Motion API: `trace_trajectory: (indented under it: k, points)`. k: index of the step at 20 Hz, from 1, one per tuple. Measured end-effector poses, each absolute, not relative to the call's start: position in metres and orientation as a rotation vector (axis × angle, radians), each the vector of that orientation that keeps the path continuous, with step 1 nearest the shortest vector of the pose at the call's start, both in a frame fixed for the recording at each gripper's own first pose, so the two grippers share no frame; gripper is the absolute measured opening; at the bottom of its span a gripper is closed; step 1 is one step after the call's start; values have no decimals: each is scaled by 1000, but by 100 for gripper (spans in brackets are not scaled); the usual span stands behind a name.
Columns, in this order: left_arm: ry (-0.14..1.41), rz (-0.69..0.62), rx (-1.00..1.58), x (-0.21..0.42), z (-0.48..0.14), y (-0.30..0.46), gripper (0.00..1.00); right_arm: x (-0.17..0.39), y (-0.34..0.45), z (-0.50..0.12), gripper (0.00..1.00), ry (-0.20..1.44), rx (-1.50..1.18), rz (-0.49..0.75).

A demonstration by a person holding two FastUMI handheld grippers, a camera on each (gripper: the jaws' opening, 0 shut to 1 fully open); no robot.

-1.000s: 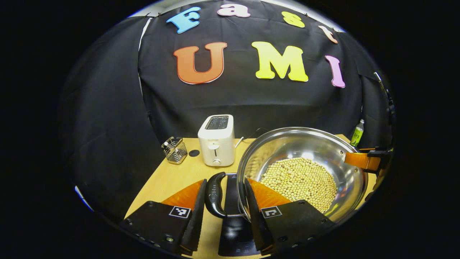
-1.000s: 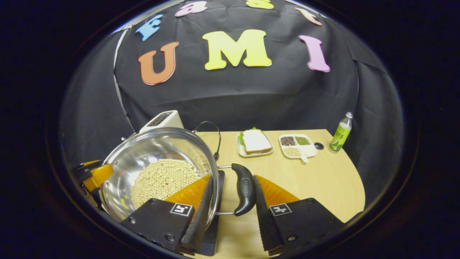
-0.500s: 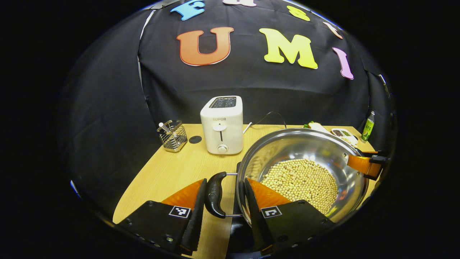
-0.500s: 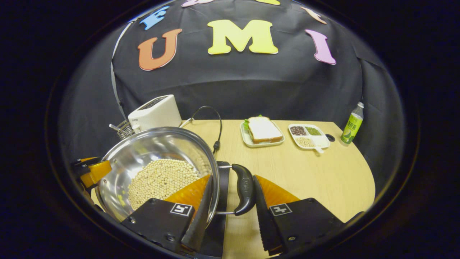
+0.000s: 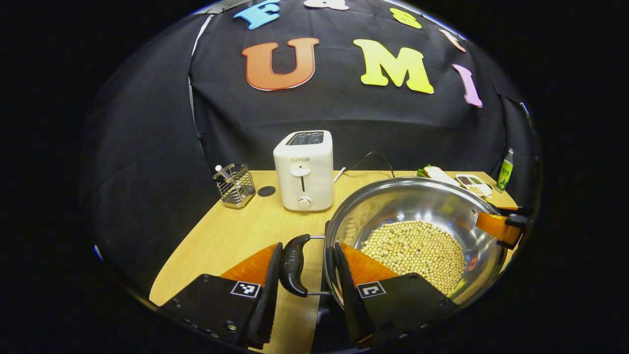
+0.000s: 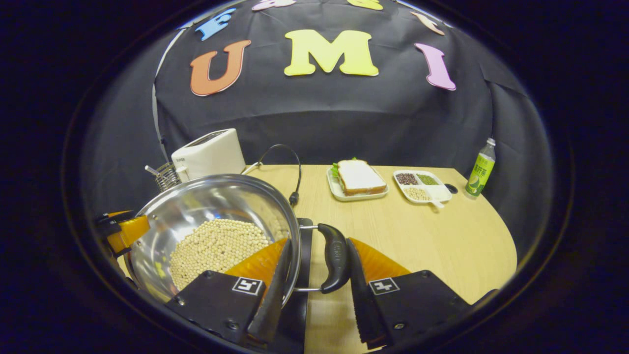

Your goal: First push the handle of the pot to place it horizontally, then grasp the pot with both hands and set it on the induction cooktop.

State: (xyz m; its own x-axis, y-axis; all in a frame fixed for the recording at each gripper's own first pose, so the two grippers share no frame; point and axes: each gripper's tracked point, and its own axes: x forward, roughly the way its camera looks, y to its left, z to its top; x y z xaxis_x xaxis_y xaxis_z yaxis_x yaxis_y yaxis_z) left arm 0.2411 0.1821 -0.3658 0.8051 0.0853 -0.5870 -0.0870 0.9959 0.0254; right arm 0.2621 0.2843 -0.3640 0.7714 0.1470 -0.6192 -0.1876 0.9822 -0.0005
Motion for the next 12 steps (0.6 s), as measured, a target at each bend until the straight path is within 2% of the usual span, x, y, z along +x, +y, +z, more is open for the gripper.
trace_trajectory:
  k: [5,7,9,10,11,12]
  points:
    - [601,87,-24,243,-364,183,59,263,284,-362,66,648,-51,180]
    - [571,93,-55,245,-362,186,63,266,285,-359,72,614,-40,198]
    - [530,100,-96,247,-355,188,66,260,288,-355,74,601,0,226]
    - [507,106,-113,245,-350,189,72,257,286,-349,75,588,12,228]
    - [477,102,-126,242,-343,188,65,253,284,-340,76,562,20,236]
    - [437,93,-139,238,-333,187,77,248,281,-331,77,530,26,241]
